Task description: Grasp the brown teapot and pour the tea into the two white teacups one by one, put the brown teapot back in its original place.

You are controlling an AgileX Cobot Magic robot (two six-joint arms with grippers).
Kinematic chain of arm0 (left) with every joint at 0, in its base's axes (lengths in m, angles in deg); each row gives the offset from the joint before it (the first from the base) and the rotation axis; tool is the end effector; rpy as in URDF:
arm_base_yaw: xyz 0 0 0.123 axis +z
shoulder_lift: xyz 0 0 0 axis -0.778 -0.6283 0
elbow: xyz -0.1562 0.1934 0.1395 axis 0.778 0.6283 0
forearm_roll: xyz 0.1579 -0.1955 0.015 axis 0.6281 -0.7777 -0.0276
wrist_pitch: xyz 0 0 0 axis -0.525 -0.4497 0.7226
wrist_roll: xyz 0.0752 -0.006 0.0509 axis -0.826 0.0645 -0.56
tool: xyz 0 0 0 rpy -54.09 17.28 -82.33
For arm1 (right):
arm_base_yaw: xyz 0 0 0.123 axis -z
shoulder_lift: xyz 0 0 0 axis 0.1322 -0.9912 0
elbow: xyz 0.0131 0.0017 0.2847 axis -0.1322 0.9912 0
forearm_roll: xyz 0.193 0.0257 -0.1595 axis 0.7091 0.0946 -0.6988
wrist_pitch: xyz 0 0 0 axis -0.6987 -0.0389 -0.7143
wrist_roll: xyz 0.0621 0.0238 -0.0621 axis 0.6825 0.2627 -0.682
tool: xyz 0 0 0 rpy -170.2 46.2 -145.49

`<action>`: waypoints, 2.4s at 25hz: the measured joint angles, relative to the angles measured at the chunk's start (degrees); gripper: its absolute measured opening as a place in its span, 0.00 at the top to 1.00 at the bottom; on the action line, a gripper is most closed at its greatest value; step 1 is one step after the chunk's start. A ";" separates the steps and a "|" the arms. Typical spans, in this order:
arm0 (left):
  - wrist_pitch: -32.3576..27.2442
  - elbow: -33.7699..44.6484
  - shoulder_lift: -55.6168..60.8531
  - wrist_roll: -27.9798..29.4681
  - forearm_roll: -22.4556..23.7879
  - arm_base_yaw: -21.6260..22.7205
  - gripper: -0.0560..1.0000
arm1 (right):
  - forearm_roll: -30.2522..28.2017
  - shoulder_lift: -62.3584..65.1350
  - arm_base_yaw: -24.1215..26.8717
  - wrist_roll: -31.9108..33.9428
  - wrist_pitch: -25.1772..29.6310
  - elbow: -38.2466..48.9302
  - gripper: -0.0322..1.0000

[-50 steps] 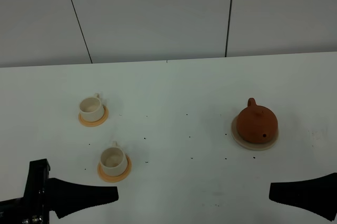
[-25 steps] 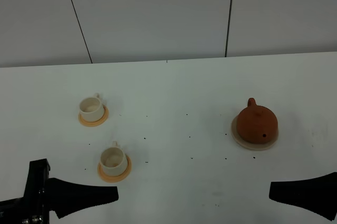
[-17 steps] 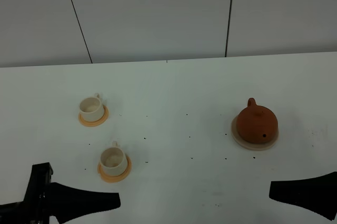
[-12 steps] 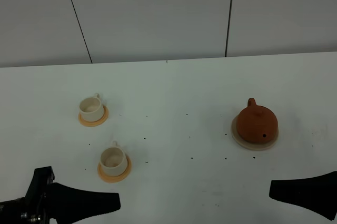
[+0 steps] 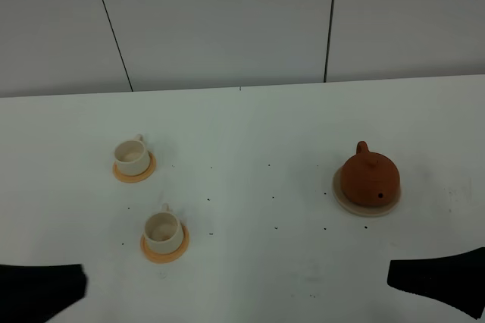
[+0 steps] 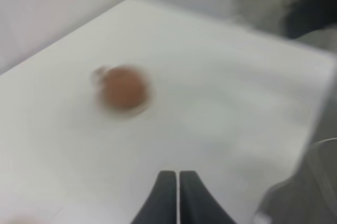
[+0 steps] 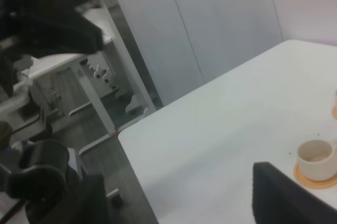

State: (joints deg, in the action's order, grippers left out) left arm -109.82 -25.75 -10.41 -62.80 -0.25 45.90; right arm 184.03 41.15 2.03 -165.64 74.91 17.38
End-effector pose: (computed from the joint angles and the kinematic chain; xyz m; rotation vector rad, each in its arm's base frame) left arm 0.0785 -0.0604 0.3501 0.8308 1.8249 -0.4535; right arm 0.0960 0.0916 0.2748 -0.8092 1.5356 1.1141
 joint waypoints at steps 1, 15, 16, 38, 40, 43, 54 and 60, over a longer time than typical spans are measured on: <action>-0.85 -1.64 2.05 6.88 5.86 0.00 0.92 | 0.38 0.00 0.00 0.00 0.00 0.00 0.43; -14.80 -2.28 25.78 50.69 42.84 0.00 0.92 | 3.87 0.00 0.00 -0.04 -4.46 0.00 0.43; -14.80 -1.13 26.83 51.00 43.06 0.00 0.92 | 3.87 0.00 0.00 -0.04 -4.46 0.00 0.43; -6.78 11.72 32.30 50.28 43.68 0.00 0.92 | 5.92 0.00 0.00 1.86 -8.39 0.18 0.43; -6.78 11.72 32.30 50.28 43.68 0.00 0.92 | 6.53 -0.49 -0.40 3.74 -9.83 0.18 0.43; -6.77 11.72 32.30 50.26 43.68 0.00 0.92 | 6.52 -2.41 -2.17 6.90 -14.25 0.18 0.45; -6.72 11.72 32.30 50.21 43.68 0.00 0.92 | -17.43 -26.29 -2.81 34.00 -20.00 -26.52 0.56; -6.72 11.72 32.30 50.21 43.68 0.00 0.92 | -43.60 -42.88 -2.81 44.22 -14.81 -49.58 0.57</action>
State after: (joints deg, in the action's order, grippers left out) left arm -116.54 -14.03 21.90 -12.58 43.43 45.90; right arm 140.44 -1.73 -0.78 -121.42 60.10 -32.19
